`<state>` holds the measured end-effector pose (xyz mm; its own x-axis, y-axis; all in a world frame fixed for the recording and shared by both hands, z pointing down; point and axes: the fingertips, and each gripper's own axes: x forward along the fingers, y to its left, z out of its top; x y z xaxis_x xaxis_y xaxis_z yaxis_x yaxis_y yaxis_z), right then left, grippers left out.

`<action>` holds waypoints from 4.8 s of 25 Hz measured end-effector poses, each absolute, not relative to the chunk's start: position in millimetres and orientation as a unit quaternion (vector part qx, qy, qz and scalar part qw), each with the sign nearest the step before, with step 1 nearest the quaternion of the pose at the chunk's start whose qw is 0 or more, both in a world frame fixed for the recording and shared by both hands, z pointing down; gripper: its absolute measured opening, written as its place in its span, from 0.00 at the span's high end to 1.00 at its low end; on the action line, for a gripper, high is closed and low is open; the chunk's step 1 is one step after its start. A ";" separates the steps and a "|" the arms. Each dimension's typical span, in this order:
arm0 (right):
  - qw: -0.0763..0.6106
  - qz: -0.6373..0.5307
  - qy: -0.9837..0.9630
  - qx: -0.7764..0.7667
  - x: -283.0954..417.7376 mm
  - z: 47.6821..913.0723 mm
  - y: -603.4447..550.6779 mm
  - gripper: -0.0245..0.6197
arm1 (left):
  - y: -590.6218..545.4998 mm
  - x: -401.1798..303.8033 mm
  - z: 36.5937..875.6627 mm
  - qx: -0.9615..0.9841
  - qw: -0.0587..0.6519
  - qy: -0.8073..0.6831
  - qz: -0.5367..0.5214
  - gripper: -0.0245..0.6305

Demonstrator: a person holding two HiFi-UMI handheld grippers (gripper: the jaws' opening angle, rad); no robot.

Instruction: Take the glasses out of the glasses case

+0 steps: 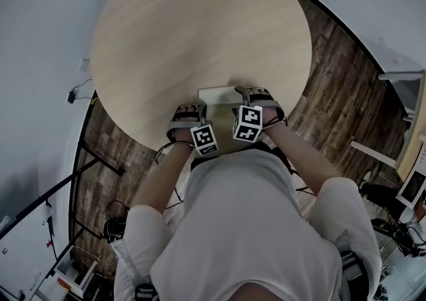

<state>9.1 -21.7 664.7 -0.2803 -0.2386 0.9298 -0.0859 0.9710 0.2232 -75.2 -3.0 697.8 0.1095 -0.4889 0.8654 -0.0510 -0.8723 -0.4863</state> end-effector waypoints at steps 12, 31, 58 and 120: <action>0.625 -0.078 -0.775 0.049 9.3 689.0 -32.7 0.53 | -4.5 -75.1 697.6 -0.724 0.168 0.186 -0.643 0.95; 0.632 -0.060 -0.773 0.026 7.5 705.7 -39.3 0.54 | -5.8 -76.1 697.0 -0.726 0.159 0.194 -0.640 0.95; 0.651 0.025 -0.757 -0.051 7.2 709.4 -42.5 0.54 | -3.4 -71.6 692.1 -0.721 0.212 0.201 -0.628 0.95; 0.571 0.198 -0.796 -0.034 18.7 676.1 -102.5 0.54 | 0.0 -67.8 700.1 -0.720 0.210 0.185 -0.635 0.95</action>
<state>18.7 -102.5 676.1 -0.3460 0.2801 0.8954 -0.1719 0.9193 -0.3540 -67.8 0.0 700.1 0.1259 -0.5338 0.8362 -0.0002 -0.8429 -0.5380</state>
